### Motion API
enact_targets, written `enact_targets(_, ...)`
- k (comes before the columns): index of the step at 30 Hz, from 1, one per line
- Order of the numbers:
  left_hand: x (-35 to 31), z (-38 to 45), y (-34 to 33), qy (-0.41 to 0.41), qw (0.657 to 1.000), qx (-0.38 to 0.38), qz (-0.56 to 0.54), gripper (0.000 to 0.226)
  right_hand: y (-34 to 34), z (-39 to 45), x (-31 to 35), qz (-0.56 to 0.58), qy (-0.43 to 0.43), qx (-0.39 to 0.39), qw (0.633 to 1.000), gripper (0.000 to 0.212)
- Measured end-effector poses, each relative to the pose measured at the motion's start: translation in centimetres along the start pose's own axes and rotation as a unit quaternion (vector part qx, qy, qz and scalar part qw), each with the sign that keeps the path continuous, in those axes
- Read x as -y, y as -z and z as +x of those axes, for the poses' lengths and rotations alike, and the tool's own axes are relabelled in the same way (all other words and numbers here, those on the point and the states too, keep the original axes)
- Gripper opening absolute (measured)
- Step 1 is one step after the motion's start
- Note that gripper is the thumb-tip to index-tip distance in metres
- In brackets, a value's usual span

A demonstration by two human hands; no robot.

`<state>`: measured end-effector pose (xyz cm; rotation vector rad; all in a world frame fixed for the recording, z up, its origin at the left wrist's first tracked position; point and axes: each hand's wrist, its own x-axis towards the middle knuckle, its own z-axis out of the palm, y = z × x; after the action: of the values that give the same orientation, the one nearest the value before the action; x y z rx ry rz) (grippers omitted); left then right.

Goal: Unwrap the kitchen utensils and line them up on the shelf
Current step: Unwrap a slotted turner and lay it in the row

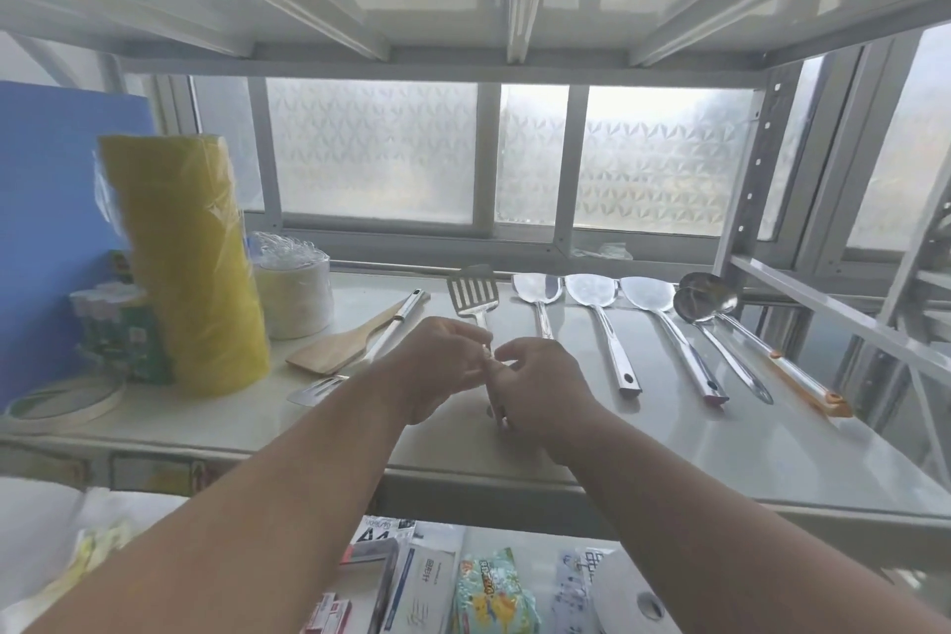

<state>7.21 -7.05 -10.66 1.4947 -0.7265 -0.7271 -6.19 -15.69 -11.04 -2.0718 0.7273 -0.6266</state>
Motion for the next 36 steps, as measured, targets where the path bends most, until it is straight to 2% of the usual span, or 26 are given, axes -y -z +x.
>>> enact_targets(4, 0.8, 0.2, 0.4, 0.028, 0.999, -0.031, 0.014, 0.022, -0.2, 0.1, -0.3, 0.011, 0.015, 0.021, 1.0, 0.027)
enact_targets(7, 0.6, 0.3, 0.4, 0.011, 0.994, -0.043, 0.103, 0.024, -0.3, 0.0, -0.2, 0.016, 0.008, 0.021, 1.0, 0.023)
enact_targets(11, 0.4, 0.1, 0.3, -0.019, 0.962, -0.042, 0.268, 0.031, -0.2, -0.2, -0.3, 0.049, -0.004, 0.035, 0.998, 0.024)
enact_targets(14, 0.5, -0.3, 0.4, -0.023, 0.943, -0.057, 0.327, 0.029, -0.1, -0.6, -0.5, 0.055, 0.0, 0.047, 0.997, 0.023)
enact_targets(18, 0.5, -0.9, 0.5, -0.043, 0.918, -0.047, 0.391, 0.034, 0.0, -1.6, -0.2, 0.012, 0.058, 0.056, 0.997, 0.032)
enact_targets(23, 0.4, -1.8, 1.8, -0.041, 0.92, -0.035, 0.389, 0.035, -0.2, -2.6, 0.1, -0.041, 0.108, 0.075, 0.99, 0.042)
enact_targets(26, 0.3, -2.3, 3.0, -0.048, 0.903, -0.01, 0.426, 0.033, -0.2, -2.7, 0.1, -0.091, 0.157, 0.102, 0.978, 0.047)
enact_targets(28, 0.6, -2.4, 3.4, -0.035, 0.889, 0.015, 0.456, 0.031, -0.7, -2.6, -0.1, -0.133, 0.19, 0.112, 0.966, 0.044)
enact_targets(30, 0.9, -2.3, 3.6, -0.026, 0.879, 0.018, 0.476, 0.032, -1.1, -2.5, -0.3, -0.174, 0.205, 0.105, 0.958, 0.031)
enact_targets(36, 0.6, -0.4, 3.8, -0.002, 0.884, 0.006, 0.468, 0.023, -0.8, -3.0, 0.1, -0.251, 0.256, 0.063, 0.931, 0.026)
